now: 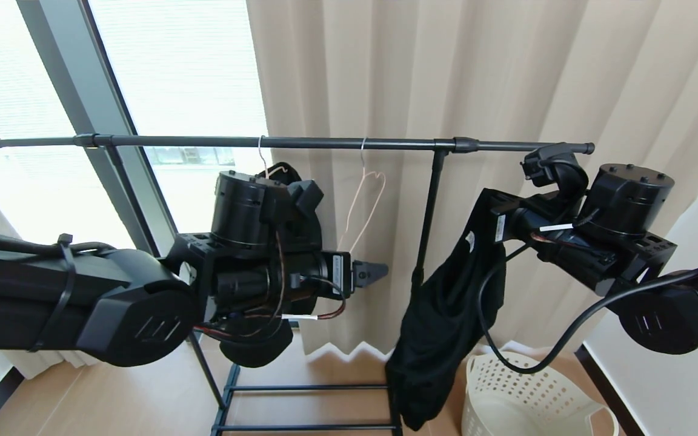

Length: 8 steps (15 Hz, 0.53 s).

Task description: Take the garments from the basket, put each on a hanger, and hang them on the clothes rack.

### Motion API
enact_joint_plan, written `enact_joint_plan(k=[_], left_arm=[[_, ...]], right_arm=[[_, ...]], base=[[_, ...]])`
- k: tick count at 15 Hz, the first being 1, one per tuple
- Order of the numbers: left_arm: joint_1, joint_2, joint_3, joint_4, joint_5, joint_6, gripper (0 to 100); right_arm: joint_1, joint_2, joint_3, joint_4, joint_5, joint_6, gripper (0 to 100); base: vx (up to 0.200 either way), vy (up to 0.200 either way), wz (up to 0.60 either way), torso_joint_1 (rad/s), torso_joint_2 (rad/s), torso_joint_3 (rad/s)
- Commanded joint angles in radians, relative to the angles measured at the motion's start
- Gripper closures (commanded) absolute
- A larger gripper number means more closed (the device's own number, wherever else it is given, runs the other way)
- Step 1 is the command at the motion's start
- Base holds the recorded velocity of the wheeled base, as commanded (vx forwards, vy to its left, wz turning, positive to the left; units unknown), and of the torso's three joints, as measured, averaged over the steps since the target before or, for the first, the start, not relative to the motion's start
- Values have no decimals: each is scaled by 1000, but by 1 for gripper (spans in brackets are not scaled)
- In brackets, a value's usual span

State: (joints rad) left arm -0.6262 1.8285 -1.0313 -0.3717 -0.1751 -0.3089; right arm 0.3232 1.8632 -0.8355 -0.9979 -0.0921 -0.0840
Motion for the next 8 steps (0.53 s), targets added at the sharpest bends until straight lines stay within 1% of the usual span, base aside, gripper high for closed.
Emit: enact_joint_plan(k=[1, 3, 4, 7, 8], left_arm=[[72, -52, 8, 2, -43, -35, 0], [65, -35, -1, 4, 51, -22, 0], [57, -18, -29, 4, 137, 5, 0], [51, 104, -138, 22, 344, 111, 0], [51, 144, -162, 17, 359, 131, 0]], right_arm=[[-3, 1, 1, -1, 0, 0, 100], [-1, -2, 6, -2, 0, 0, 100], [-1, -6, 7, -2, 0, -2, 100], [7, -12, 10, -2, -1, -10, 100], [8, -15, 19, -7, -1, -26, 100]], base=[[0, 0, 0, 0, 0, 0], [0, 0, 0, 0, 0, 0], [0, 0, 0, 0, 0, 0], [0, 0, 0, 0, 0, 0], [0, 0, 0, 0, 0, 0]])
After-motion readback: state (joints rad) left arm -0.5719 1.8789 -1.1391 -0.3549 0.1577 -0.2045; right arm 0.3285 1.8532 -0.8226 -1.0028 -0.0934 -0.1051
